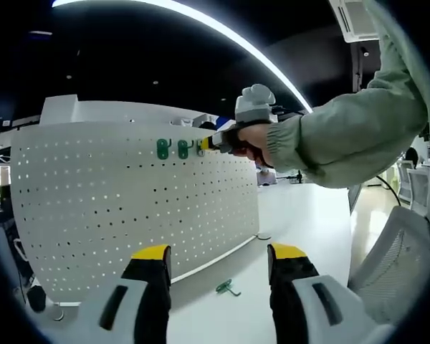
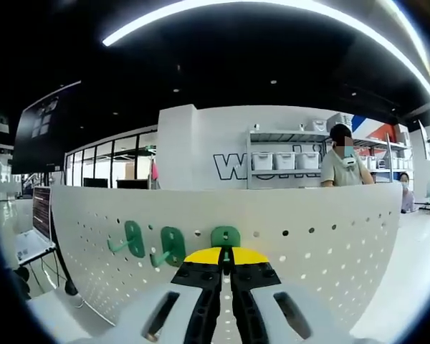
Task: Insert the hook assembly into the mounting plate slot until the hook locks in place.
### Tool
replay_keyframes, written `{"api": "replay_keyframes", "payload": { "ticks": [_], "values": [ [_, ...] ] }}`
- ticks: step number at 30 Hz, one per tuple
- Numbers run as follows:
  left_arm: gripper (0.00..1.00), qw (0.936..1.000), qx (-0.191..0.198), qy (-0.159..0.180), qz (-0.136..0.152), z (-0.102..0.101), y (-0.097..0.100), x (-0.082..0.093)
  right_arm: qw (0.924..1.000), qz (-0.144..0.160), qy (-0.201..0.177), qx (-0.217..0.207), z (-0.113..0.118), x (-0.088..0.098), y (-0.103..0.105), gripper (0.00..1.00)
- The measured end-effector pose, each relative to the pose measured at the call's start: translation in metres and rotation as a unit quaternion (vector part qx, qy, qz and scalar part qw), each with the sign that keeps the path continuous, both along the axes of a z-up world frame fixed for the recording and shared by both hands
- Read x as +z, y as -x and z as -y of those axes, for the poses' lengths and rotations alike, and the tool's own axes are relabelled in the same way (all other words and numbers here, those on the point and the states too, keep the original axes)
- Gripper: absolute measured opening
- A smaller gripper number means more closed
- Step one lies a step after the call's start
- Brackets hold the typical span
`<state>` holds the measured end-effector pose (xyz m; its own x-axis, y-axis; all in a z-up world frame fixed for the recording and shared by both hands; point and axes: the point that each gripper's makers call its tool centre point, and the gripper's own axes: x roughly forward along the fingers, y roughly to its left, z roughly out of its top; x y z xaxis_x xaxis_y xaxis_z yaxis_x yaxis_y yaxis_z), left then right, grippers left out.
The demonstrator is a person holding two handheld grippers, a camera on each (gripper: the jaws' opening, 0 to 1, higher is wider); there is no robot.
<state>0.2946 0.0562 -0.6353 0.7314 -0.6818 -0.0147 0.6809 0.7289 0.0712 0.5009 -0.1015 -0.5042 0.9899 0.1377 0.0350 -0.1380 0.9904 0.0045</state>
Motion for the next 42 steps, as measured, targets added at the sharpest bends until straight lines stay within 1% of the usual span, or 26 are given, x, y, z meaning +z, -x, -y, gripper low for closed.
{"api": "replay_keyframes", "payload": {
  "ticks": [8,15,18,21,25,28,30,33,37,42],
  "values": [
    [0.56,1.0000,0.000,0.002,0.000,-0.0002,-0.0003,0.0005,1.0000,0.000,0.003,-0.004,-0.0006,-0.0003,0.0013,0.01],
    [0.56,1.0000,0.000,0.004,0.000,-0.0007,-0.0005,0.0011,1.0000,-0.001,-0.003,-0.005,0.0000,-0.0006,0.0011,0.01],
    [0.56,1.0000,0.001,0.004,-0.001,-0.0007,-0.0005,0.0009,1.0000,-0.001,0.002,-0.006,-0.0007,-0.0007,0.0011,0.01],
    [0.56,1.0000,0.000,0.005,0.000,-0.0006,-0.0003,0.0009,0.9999,-0.003,-0.009,-0.006,0.0004,-0.0007,0.0005,0.02],
    [0.56,1.0000,0.001,0.005,0.000,-0.0010,-0.0007,0.0013,1.0000,-0.003,-0.005,-0.005,-0.0002,-0.0005,0.0011,0.02],
    [0.56,1.0000,0.002,0.005,0.000,-0.0020,-0.0016,0.0010,0.9999,-0.003,-0.009,-0.004,-0.0007,-0.0005,0.0016,0.02],
    [0.56,1.0000,0.003,0.006,0.000,-0.0026,-0.0022,0.0012,0.9999,0.002,-0.010,-0.002,-0.0025,0.0016,0.0022,0.04],
    [0.56,1.0000,0.005,0.006,0.000,-0.0035,-0.0028,0.0014,1.0000,0.007,-0.003,-0.002,-0.0041,0.0034,0.0021,0.09],
    [0.56,0.9999,0.007,0.007,0.001,-0.0047,-0.0032,0.0020,1.0000,0.006,-0.002,-0.001,-0.0071,0.0027,0.0040,0.09],
    [0.56,0.9999,0.011,0.007,0.001,-0.0069,-0.0041,0.0023,1.0000,0.006,-0.003,-0.003,-0.0074,0.0020,0.0076,0.12]
  ]
}}
